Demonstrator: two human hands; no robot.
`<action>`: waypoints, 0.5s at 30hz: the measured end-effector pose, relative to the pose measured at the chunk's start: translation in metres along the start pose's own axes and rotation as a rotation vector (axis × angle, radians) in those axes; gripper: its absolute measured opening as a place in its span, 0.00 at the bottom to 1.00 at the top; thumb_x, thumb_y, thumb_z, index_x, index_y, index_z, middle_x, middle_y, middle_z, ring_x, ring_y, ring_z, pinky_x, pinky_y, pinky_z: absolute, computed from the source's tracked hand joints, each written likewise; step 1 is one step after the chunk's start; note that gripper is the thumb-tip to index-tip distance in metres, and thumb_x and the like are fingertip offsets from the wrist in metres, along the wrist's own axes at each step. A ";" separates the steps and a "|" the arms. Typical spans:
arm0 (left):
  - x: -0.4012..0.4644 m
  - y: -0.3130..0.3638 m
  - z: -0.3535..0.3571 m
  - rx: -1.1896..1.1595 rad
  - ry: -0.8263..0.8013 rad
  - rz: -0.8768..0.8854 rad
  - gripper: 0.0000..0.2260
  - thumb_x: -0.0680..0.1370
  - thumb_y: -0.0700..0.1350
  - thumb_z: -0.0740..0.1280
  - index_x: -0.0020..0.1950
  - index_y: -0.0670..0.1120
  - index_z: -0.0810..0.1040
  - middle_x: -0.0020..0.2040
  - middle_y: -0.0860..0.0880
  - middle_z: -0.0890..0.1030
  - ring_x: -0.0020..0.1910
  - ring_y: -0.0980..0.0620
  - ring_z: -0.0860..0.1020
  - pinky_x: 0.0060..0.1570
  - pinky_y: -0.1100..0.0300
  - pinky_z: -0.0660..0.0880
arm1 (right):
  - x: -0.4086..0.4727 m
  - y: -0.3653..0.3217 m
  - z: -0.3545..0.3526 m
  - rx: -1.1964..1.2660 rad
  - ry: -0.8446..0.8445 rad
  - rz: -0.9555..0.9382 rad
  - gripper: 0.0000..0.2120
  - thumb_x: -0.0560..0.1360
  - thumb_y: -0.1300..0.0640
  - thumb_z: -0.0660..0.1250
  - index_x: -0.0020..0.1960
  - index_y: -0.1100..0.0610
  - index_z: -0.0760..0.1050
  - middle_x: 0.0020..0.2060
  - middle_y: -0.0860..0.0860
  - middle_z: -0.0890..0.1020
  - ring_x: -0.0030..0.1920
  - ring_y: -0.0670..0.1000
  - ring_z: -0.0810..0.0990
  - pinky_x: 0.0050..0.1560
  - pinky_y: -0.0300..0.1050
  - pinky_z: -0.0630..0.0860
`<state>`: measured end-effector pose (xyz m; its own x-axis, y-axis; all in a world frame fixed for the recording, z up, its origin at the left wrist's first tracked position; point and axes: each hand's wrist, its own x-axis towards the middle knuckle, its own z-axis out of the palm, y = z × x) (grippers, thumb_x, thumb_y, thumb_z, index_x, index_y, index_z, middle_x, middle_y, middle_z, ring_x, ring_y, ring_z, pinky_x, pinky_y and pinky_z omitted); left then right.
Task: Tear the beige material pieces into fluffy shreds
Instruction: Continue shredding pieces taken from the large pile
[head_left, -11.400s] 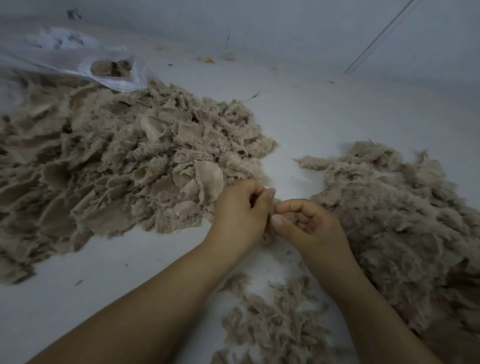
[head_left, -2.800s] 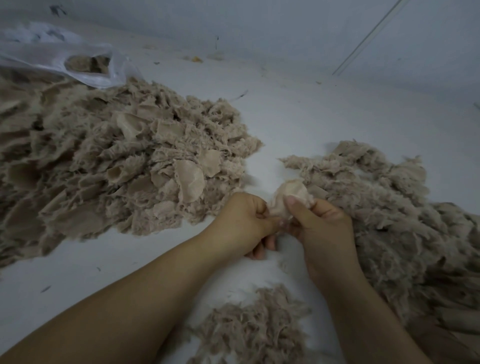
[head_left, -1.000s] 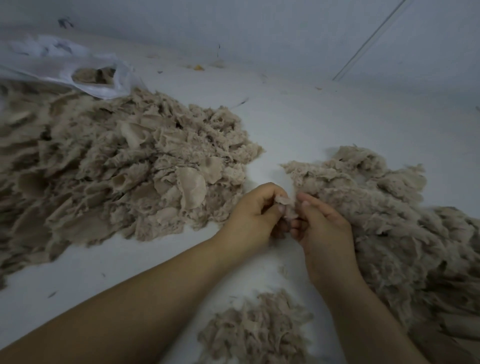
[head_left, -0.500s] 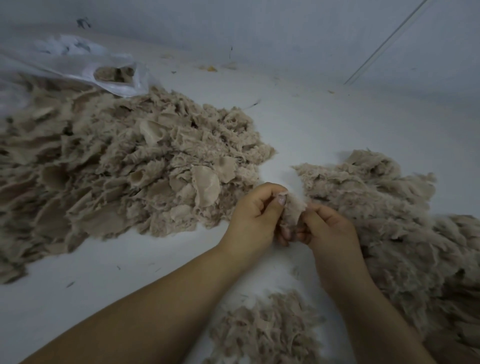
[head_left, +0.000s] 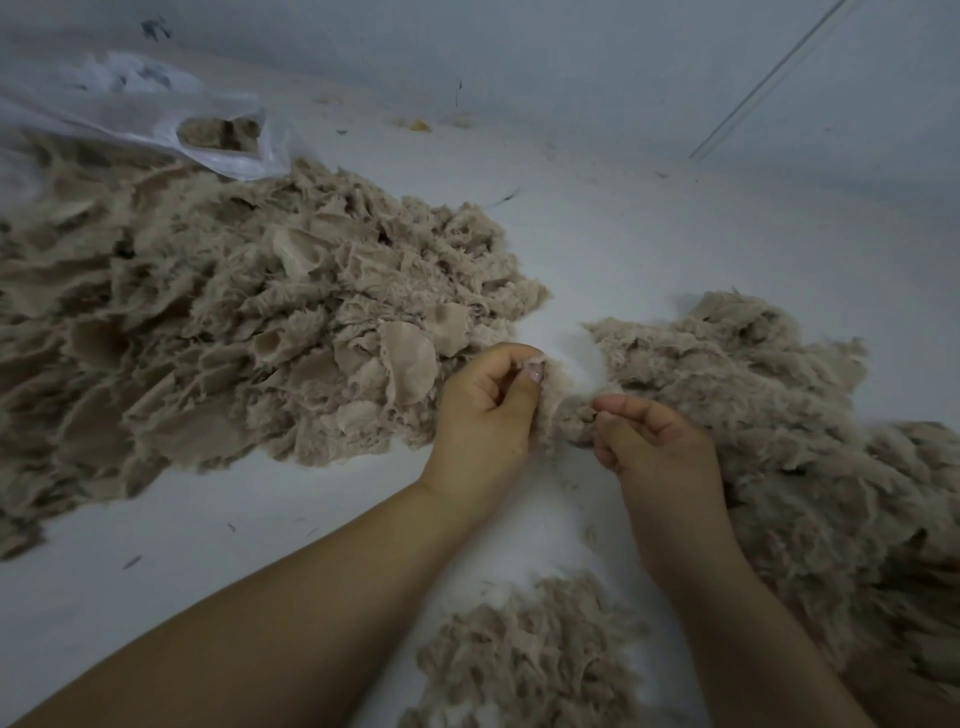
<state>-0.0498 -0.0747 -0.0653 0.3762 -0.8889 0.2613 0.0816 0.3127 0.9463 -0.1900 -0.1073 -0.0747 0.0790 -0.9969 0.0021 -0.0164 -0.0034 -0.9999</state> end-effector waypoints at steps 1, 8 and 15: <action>0.001 -0.001 0.000 0.004 0.006 -0.013 0.19 0.82 0.37 0.60 0.40 0.57 0.80 0.27 0.53 0.72 0.22 0.56 0.67 0.22 0.62 0.66 | 0.000 0.000 0.001 -0.002 -0.009 -0.007 0.07 0.78 0.64 0.68 0.50 0.54 0.82 0.33 0.48 0.81 0.31 0.45 0.76 0.31 0.34 0.73; 0.002 -0.005 0.006 -0.065 -0.175 -0.139 0.05 0.80 0.32 0.62 0.55 0.38 0.74 0.36 0.33 0.79 0.29 0.41 0.79 0.28 0.55 0.78 | -0.004 -0.002 0.007 0.057 -0.197 -0.072 0.12 0.81 0.58 0.66 0.38 0.55 0.77 0.30 0.53 0.76 0.33 0.52 0.74 0.35 0.45 0.73; -0.001 -0.006 0.007 -0.026 -0.195 -0.140 0.09 0.80 0.33 0.62 0.44 0.43 0.78 0.30 0.35 0.77 0.23 0.44 0.75 0.22 0.58 0.73 | -0.006 -0.003 0.009 -0.095 -0.258 -0.155 0.20 0.72 0.39 0.68 0.35 0.55 0.75 0.28 0.55 0.78 0.31 0.58 0.76 0.35 0.58 0.75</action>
<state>-0.0572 -0.0776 -0.0697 0.1744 -0.9713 0.1618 0.1457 0.1879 0.9713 -0.1817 -0.1001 -0.0722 0.3378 -0.9310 0.1381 -0.0765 -0.1734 -0.9819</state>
